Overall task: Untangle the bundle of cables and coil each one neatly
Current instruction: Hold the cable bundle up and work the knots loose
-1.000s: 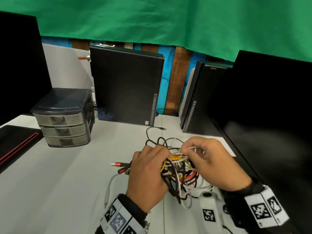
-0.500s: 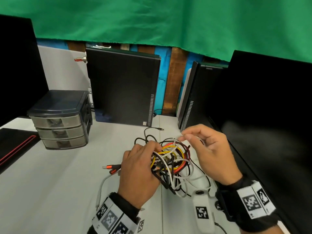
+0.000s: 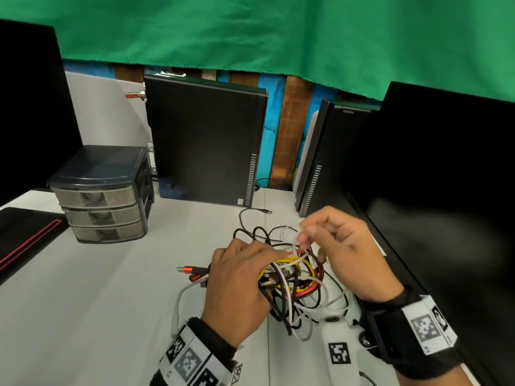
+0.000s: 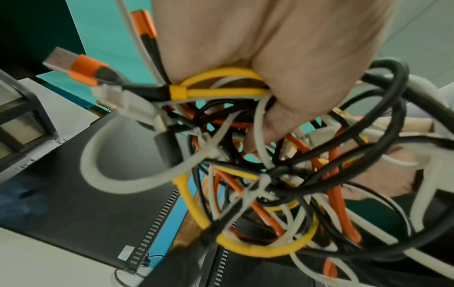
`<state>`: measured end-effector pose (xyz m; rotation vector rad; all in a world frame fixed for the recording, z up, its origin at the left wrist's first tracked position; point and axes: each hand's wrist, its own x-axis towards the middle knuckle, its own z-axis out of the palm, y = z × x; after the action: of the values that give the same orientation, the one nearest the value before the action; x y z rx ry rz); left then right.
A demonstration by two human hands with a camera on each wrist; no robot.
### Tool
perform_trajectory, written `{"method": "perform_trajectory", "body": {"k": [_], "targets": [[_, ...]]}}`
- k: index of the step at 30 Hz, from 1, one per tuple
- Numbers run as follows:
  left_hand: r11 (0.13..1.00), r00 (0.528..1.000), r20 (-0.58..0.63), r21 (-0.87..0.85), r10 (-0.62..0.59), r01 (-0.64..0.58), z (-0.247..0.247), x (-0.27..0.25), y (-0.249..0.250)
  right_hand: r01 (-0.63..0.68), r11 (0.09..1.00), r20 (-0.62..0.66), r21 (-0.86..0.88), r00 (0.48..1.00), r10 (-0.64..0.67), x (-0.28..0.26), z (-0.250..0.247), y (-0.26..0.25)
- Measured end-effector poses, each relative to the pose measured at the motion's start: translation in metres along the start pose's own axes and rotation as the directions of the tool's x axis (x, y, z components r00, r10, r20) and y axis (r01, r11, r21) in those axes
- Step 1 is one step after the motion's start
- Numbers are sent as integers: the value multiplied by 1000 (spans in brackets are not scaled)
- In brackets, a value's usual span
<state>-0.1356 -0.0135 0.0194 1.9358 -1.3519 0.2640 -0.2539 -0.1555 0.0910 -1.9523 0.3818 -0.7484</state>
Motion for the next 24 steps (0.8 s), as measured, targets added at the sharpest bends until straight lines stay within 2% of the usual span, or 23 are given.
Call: {"method": "perform_trajectory", "body": {"k": [2,3,4,5,6,7,8,9,11,13,15,17,19,21,22,23,24], "targets": [[999,1000,-11,-33,19,-19,-1,0,1,-86,996,-226,36,970,92,4,4,5],[999,1000,3,-32,23,-23,-2,0,2,-108,993,-247,42,962,115,3,2,6],[1000,999,28,-14,19,-18,-2,1,3,-112,993,-188,46,975,118,2,-1,5],[1000,998,62,19,-2,1,-2,1,3,-100,994,-46,44,994,102,0,-4,2],[997,994,100,68,-34,27,0,1,3,-77,996,132,49,989,70,-3,-6,-4],[991,988,139,126,-68,50,3,1,2,-47,997,270,66,963,27,-6,-8,-11],[984,981,167,164,-99,71,6,0,-1,-11,995,320,96,947,-21,-8,-9,-17],[982,977,176,164,-119,90,8,-2,-3,35,994,269,104,961,-62,-9,-8,-19],[988,978,139,41,-153,149,9,-5,-9,115,993,-17,5,993,-115,-5,-7,-16],[949,964,56,-167,-261,266,9,-7,-14,94,988,-248,-122,961,-122,2,-11,-4],[811,906,90,-417,-413,411,1,-2,-17,14,990,-357,-139,932,-63,7,-20,12],[645,851,179,-580,-494,497,-8,4,-18,-77,991,-402,-112,915,25,11,-29,24],[573,828,216,-632,-517,522,-16,8,-17,-152,972,-376,-180,924,75,11,-32,31],[563,819,234,-626,-524,539,-20,9,-16,-194,884,-283,-426,956,73,10,-28,32],[557,812,242,-623,-531,550,-21,10,-15,-171,829,-196,-532,978,75,8,-24,28],[545,805,248,-626,-539,558,-22,10,-15,-111,818,-82,-564,994,78,6,-20,22],[530,799,256,-633,-545,564,-23,11,-14,-49,855,39,-516,996,80,4,-15,15]]}}
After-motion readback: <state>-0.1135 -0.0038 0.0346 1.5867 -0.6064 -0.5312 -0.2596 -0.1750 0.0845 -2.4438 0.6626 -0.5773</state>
